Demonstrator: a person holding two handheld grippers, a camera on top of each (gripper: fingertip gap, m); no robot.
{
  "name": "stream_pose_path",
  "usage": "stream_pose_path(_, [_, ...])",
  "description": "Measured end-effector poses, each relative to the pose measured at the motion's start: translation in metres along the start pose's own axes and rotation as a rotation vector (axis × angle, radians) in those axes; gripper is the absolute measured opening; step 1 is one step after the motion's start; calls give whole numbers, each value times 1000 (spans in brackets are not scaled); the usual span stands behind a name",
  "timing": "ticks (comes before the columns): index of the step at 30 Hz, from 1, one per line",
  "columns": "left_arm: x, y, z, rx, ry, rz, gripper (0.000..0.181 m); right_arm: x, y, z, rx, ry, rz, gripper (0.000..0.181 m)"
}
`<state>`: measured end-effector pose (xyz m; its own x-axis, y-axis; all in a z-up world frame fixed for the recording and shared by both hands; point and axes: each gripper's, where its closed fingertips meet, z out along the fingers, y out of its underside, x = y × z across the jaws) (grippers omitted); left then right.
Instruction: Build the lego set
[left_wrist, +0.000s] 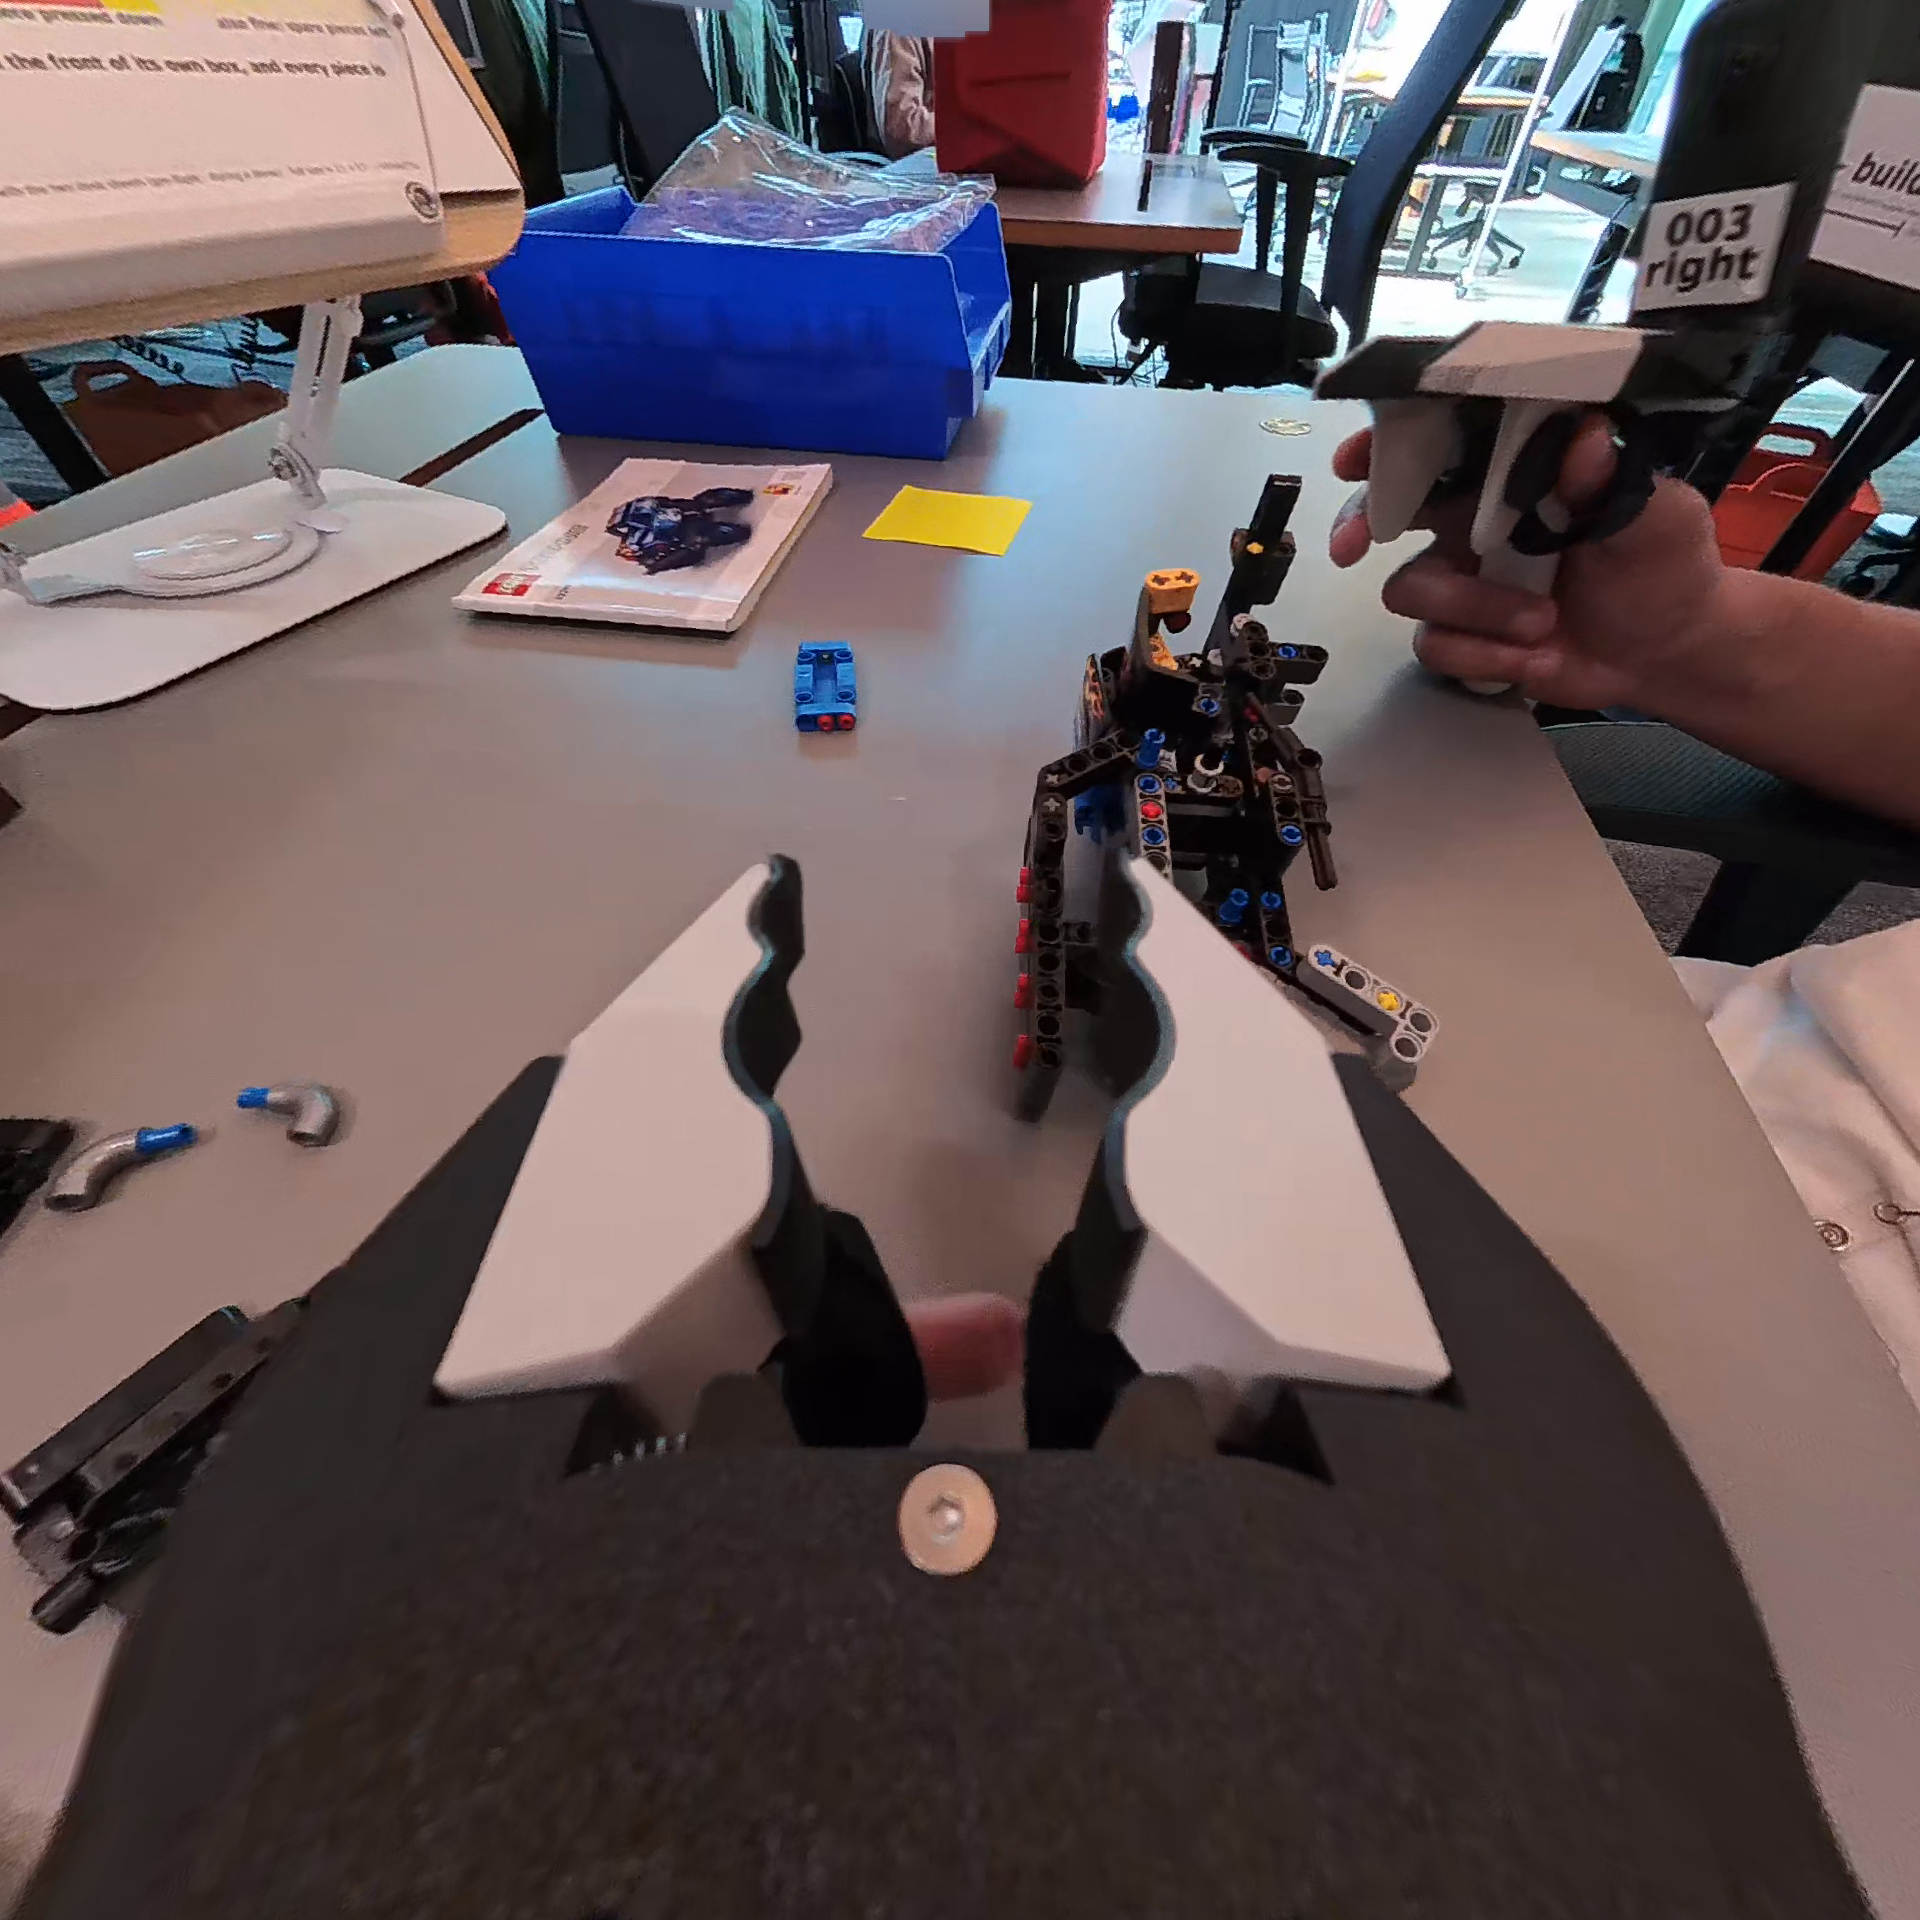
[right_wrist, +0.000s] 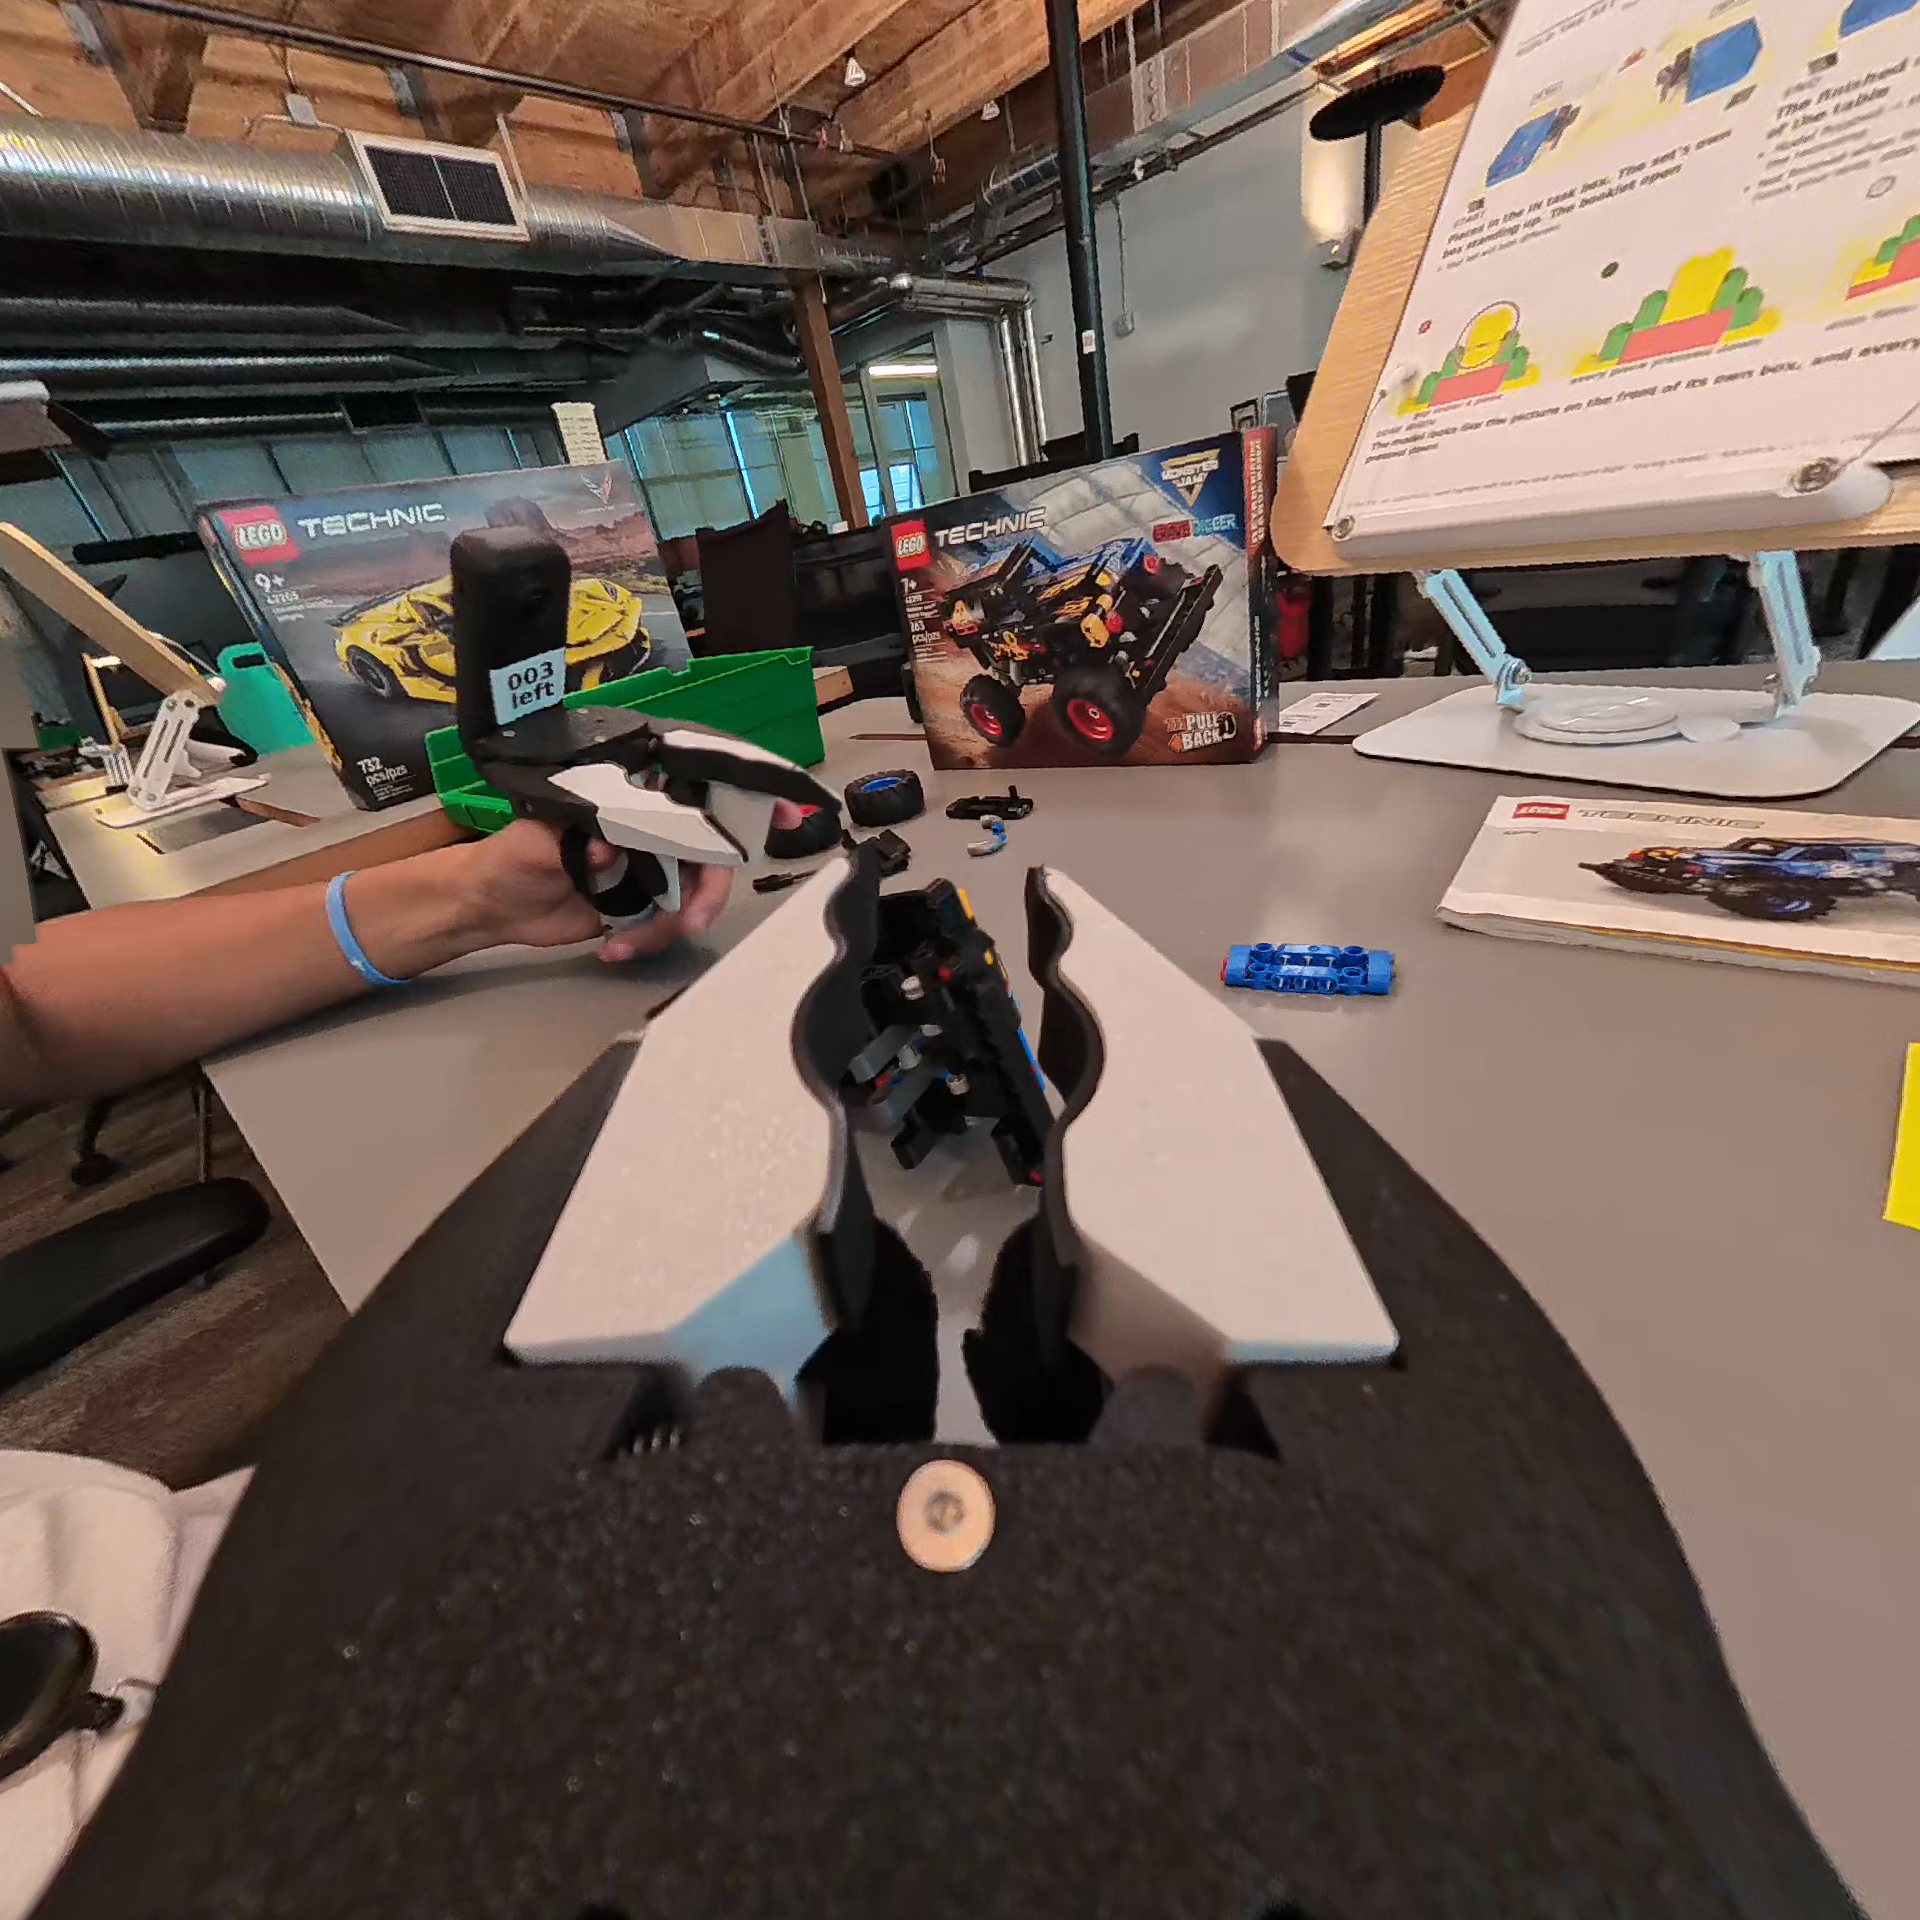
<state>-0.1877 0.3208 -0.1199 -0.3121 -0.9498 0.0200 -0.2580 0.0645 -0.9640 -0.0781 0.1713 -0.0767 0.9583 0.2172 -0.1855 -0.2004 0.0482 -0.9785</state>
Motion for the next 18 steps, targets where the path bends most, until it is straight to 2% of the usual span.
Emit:
stream_pose_path(3, [5,4,0,-27,38,-6,56,-5,3,2,-23,-5,-41,28])
stream_pose_path(9, [20,10,1,-59,82,75,29,-16,15,10,-103,-50,-96,27])
stream_pose_path(18, [26,14,3,-87,102,103,25,-29,31,17,-201,-82,-190,27])
